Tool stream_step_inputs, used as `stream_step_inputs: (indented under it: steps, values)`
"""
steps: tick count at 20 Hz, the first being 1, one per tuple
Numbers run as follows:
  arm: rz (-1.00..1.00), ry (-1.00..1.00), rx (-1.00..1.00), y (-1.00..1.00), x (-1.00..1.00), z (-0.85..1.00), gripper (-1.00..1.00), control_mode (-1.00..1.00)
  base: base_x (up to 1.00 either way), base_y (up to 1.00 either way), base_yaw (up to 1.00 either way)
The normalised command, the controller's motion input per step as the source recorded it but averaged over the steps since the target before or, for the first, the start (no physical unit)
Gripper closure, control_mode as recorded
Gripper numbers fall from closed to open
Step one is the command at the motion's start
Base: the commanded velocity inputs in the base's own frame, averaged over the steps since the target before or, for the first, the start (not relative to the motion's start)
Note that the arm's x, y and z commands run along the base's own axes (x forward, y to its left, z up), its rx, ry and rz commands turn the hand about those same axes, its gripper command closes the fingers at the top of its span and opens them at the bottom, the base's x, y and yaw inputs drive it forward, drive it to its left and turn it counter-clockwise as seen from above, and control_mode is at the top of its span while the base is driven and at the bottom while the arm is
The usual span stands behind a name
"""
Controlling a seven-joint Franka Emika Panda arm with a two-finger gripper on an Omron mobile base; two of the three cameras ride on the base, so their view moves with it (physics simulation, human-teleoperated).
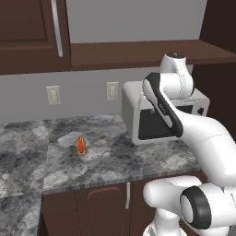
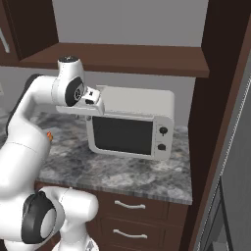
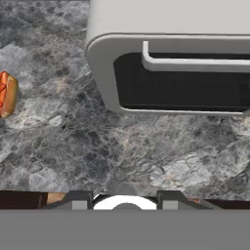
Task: Store the hot dog in the freezer for long-term storage. Close the freezer door after placing the cooked food.
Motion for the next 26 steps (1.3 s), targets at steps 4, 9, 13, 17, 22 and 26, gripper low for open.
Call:
stream_step_inputs:
  steps: [4, 9, 13, 17, 22, 26]
  values:
    - [0.0, 0.03, 0.0, 0.05, 0.0, -0.04, -1.0, -1.0, 0.0, 0.0, 0.0]
    - [-0.06, 0.06, 0.0, 0.49, 0.0, -0.31, -1.0, -1.0, 0.0, 0.0, 0.0]
    - [-0.08, 0.0, 0.0, 0.89, 0.0, -0.35, -1.0, -1.0, 0.0, 0.0, 0.0]
    - [-0.04, 0.02, 0.0, 0.92, 0.02, -0.44, -1.0, -1.0, 0.0, 0.0, 0.0]
    - [0.0, 0.01, 0.0, 0.63, 0.11, -0.28, -1.0, -1.0, 0.0, 0.0, 0.0]
    - [0.0, 0.01, 0.0, 0.67, 0.25, -0.22, -1.0, -1.0, 0.0, 0.0, 0.0]
